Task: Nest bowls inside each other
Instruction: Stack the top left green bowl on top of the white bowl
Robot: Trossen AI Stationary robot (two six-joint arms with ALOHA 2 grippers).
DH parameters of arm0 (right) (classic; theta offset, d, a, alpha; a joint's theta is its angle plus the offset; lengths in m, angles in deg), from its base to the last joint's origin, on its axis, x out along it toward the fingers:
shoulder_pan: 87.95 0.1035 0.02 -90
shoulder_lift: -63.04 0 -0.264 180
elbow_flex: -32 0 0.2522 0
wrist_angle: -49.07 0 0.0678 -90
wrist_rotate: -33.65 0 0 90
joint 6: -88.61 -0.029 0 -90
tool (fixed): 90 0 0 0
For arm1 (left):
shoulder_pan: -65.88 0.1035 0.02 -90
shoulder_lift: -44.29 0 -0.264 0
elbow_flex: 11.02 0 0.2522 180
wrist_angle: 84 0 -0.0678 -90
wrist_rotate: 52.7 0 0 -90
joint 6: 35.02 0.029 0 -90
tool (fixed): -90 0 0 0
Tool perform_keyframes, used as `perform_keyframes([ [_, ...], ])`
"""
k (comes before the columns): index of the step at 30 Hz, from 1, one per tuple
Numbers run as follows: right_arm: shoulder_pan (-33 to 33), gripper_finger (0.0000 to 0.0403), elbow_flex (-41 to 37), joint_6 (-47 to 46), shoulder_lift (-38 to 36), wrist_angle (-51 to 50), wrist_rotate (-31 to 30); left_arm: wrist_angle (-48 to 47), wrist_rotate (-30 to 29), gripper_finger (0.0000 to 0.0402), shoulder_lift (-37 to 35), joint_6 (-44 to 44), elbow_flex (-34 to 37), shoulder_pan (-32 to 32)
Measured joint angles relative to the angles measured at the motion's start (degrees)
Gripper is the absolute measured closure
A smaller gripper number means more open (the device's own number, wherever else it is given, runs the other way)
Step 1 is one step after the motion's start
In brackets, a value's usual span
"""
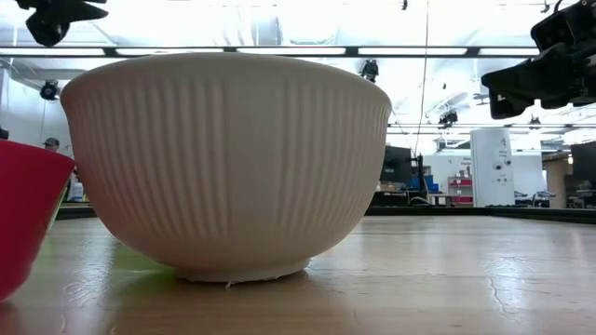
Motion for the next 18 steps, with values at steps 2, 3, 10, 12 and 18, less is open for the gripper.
perform_keyframes([
  [2,0.0,0.0394,0.0,0.0,0.0,0.0,0.0,-2.2,0.0,0.028,2.6,0.4,-2.4,0.0],
  [3,0.0,0.0394,0.0,0.0,0.0,0.0,0.0,-3.3,0.0,0.028,3.9,0.4,-3.8,0.0],
  [10,0.0,0.0394,0.0,0.0,0.0,0.0,0.0,-13.6,0.1,0.028,12.5,-2.0,-12.4,0.0],
  [12,0.0,0.0394,0.0,0.0,0.0,0.0,0.0,-16.8,0.1,0.028,14.9,-2.7,-14.4,0.0],
  [18,0.0,0.0394,0.0,0.0,0.0,0.0,0.0,-23.8,0.9,0.028,21.2,-3.2,-18.1,0.0],
])
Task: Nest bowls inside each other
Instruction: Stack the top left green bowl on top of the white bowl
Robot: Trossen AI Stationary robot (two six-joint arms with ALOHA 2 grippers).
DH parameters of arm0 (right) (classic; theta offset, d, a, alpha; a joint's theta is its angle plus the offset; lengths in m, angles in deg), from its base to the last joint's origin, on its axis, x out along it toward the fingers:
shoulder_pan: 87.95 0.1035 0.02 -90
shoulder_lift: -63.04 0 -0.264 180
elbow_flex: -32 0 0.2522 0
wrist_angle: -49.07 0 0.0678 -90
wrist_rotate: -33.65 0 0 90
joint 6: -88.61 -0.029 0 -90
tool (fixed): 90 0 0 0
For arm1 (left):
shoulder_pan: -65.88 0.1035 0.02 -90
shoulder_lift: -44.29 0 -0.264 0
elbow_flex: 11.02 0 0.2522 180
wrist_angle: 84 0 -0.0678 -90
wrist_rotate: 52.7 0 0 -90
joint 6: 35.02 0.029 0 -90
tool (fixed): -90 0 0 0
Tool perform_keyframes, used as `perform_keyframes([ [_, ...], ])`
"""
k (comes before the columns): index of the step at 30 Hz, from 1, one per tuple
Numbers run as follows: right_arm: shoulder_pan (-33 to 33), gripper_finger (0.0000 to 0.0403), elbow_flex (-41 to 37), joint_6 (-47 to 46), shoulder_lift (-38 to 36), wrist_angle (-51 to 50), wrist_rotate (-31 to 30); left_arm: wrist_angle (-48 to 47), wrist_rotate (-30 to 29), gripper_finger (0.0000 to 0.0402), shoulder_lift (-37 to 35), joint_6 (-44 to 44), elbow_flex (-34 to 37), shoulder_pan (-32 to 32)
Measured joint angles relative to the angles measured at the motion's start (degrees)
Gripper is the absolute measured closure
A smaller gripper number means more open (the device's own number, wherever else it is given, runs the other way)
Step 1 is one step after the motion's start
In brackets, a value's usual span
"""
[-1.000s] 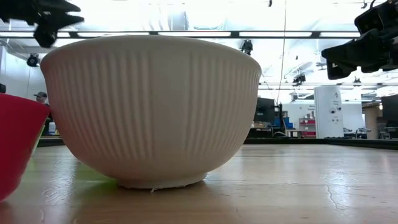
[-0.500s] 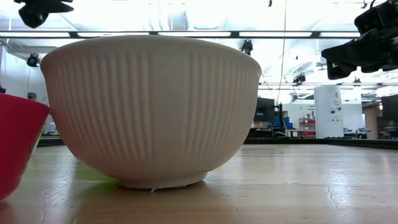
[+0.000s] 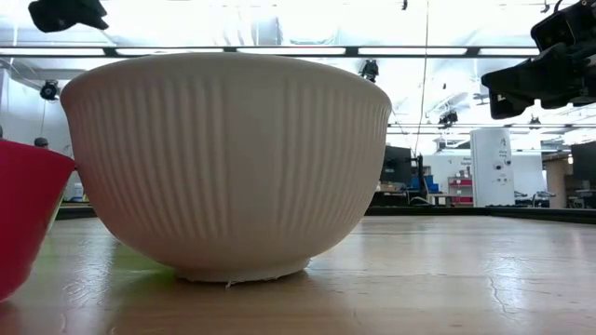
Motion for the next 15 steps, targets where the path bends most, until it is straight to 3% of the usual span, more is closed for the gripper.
perform_keyframes([
  [15,0.0,0.0394,0.0,0.0,0.0,0.0,0.0,-14.2,2.8,0.028,6.6,-4.8,-4.5,0.0],
])
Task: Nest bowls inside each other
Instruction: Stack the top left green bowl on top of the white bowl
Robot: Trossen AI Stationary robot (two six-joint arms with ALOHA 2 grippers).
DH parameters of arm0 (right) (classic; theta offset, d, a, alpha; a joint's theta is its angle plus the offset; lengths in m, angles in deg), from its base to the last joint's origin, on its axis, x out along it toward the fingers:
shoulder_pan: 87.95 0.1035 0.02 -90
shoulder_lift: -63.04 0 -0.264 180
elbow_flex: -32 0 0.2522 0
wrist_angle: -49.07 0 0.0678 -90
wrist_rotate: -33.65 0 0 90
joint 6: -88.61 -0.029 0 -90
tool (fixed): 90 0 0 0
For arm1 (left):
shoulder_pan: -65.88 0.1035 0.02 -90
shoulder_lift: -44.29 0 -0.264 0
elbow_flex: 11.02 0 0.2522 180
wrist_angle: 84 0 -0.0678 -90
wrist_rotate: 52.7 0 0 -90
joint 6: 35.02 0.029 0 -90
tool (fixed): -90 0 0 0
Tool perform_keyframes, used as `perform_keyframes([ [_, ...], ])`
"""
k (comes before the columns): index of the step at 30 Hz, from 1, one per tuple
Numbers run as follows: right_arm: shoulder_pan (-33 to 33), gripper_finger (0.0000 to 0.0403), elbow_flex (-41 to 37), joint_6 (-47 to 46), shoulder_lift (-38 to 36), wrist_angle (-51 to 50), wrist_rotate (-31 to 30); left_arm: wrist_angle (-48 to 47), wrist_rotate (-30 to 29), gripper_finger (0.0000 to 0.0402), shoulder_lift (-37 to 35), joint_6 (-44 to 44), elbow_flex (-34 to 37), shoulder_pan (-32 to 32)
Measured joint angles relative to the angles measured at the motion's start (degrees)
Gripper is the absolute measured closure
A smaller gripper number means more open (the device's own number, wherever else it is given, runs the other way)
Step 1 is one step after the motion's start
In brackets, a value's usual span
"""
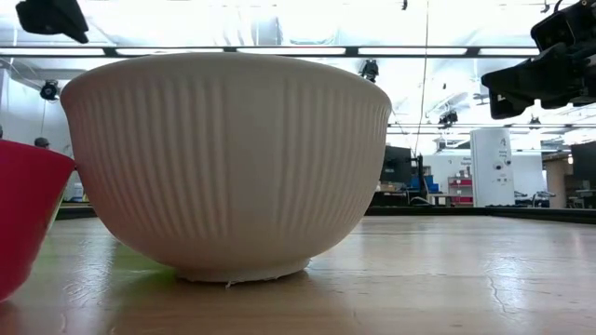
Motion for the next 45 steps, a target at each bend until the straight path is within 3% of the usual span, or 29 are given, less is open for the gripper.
perform_keyframes([
  [7,0.0,0.0394,0.0,0.0,0.0,0.0,0.0,-4.6,1.3,0.028,0.2,-5.6,0.0,0.0],
  [25,0.0,0.0394,0.0,0.0,0.0,0.0,0.0,-7.0,1.8,0.028,0.9,-6.9,0.4,0.0],
  [35,0.0,0.0394,0.0,0.0,0.0,0.0,0.0,-5.6,5.0,0.0279,1.2,-9.5,6.9,0.0],
  [45,0.0,0.0394,0.0,0.0,0.0,0.0,0.0,-2.6,6.3,0.023,1.0,-9.5,13.3,0.0],
])
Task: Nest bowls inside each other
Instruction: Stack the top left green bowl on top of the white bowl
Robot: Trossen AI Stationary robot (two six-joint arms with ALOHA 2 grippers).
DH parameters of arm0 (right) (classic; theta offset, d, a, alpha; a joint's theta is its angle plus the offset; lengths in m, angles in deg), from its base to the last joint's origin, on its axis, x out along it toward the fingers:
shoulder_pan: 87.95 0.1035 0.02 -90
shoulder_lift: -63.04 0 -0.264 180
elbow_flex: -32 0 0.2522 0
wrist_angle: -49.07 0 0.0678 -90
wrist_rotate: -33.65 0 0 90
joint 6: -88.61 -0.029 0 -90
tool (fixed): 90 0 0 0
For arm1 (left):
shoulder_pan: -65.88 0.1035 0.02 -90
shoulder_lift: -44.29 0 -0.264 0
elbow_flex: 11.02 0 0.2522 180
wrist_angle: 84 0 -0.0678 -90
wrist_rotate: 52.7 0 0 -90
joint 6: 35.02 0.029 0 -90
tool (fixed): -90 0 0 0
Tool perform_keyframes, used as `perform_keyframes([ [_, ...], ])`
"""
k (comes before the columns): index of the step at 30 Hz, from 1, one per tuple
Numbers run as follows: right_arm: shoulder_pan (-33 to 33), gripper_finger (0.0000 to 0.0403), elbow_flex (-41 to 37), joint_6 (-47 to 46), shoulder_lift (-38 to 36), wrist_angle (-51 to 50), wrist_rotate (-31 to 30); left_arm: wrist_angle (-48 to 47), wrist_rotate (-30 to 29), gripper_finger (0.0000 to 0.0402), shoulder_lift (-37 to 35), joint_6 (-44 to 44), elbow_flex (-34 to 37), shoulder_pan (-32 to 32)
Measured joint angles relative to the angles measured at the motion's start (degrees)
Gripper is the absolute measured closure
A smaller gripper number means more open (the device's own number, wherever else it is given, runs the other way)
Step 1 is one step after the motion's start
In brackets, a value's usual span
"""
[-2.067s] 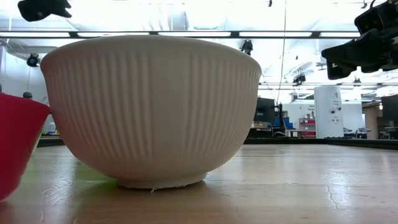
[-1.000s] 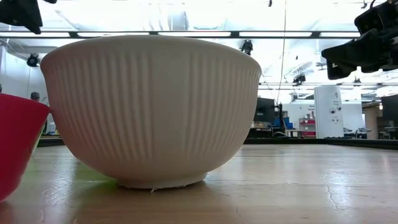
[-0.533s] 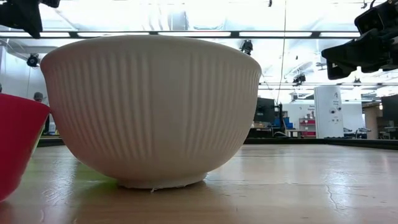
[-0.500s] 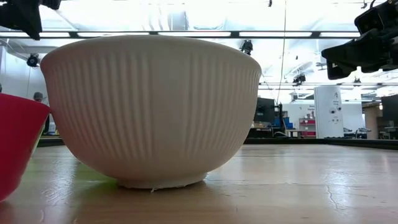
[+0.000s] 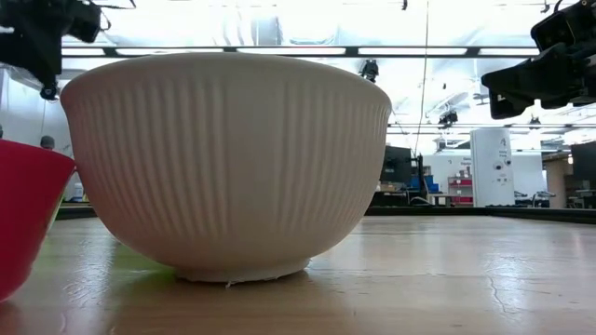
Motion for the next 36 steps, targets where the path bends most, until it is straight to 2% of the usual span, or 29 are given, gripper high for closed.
perform_keyframes([
  [3,0.0,0.0394,0.0,0.0,0.0,0.0,0.0,0.0,0.6,0.0224,0.0,-0.6,3.2,0.0],
  [10,0.0,0.0394,0.0,0.0,0.0,0.0,0.0,3.2,5.8,0.0223,0.0,-1.8,12.1,0.0],
  [19,0.0,0.0394,0.0,0.0,0.0,0.0,0.0,4.0,5.7,0.0223,0.4,-2.1,11.5,-0.2],
  [36,0.0,0.0394,0.0,0.0,0.0,0.0,0.0,13.1,6.9,0.0223,1.8,0.2,13.4,-0.2],
])
